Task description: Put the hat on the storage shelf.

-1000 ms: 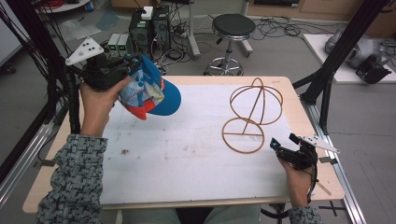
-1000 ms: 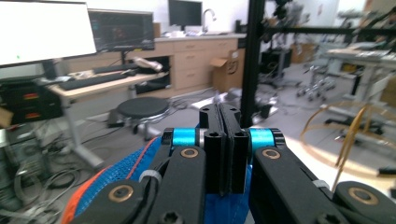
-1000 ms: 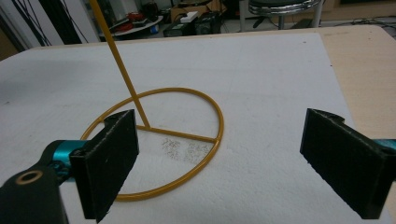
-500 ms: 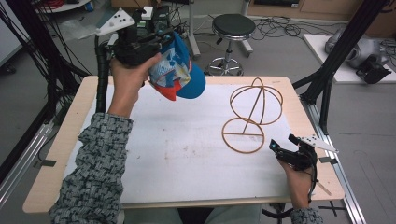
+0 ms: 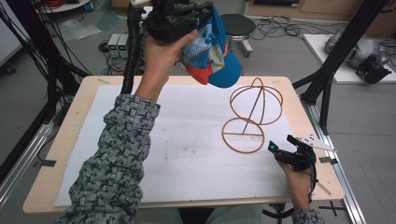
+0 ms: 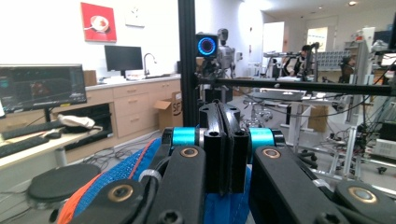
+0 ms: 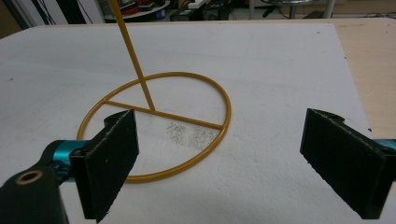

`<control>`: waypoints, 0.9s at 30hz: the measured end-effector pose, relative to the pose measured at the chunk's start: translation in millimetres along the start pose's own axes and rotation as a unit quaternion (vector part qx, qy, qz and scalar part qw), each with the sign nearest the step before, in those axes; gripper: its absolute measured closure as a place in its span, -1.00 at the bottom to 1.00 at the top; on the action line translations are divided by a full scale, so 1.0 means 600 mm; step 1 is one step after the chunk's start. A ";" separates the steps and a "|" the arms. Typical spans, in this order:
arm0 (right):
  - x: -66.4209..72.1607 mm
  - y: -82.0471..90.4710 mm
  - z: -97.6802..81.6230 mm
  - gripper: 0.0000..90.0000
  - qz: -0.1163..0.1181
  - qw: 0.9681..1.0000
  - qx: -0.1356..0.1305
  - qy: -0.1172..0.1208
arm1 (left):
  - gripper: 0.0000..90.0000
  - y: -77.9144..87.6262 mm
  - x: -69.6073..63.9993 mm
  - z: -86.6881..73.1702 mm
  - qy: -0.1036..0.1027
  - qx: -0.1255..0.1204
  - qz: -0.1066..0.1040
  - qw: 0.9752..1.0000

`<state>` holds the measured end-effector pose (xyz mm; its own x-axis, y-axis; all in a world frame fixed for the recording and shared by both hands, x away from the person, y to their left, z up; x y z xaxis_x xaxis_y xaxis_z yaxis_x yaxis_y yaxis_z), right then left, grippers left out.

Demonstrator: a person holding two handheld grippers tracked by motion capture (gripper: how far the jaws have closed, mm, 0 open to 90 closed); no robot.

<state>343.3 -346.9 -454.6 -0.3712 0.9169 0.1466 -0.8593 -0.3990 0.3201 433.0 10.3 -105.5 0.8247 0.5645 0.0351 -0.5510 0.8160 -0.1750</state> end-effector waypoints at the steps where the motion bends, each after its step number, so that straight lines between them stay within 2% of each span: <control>1: 0.001 0.000 0.000 -0.77 0.001 1.000 0.002 -0.003 | 0.96 -0.007 -0.005 0.003 0.000 -0.002 -0.004 1.000; 9: 0.001 -0.002 -0.001 -0.77 0.003 1.000 0.004 -0.002 | 0.96 -0.052 -0.037 0.011 0.013 -0.010 -0.038 0.999; 16: 0.002 -0.002 -0.002 -0.77 0.004 1.000 0.008 0.002 | 0.96 -0.077 -0.060 0.009 0.020 -0.014 -0.058 0.998; 22: 0.002 -0.002 -0.003 -0.77 0.005 1.000 0.011 0.003 | 0.96 -0.098 -0.070 -0.017 0.024 0.018 -0.076 0.997; 23: 0.001 -0.003 -0.002 -0.77 0.005 1.000 0.007 0.009 | 0.96 -0.101 -0.071 -0.022 0.024 0.023 -0.077 0.996; 27: 0.002 -0.003 -0.003 -0.77 0.005 1.000 0.010 0.006 | 0.96 -0.112 -0.075 -0.041 0.020 0.052 -0.081 0.995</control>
<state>343.6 -345.3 -456.5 -0.3838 0.9128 0.1396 -0.8483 -0.4082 0.3373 436.2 -72.9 -119.3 0.9069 0.4210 0.0155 -0.4191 0.9054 -0.0676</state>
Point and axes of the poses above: each handheld gripper's, and its own axes: y roughly backward along the jaws, z roughly out of its top, x roughly to its left, the point moved 5 cm from there along -y, roughly forward along the jaws, and after that the axes turned 3 degrees about -x, right-handed, at the moved point
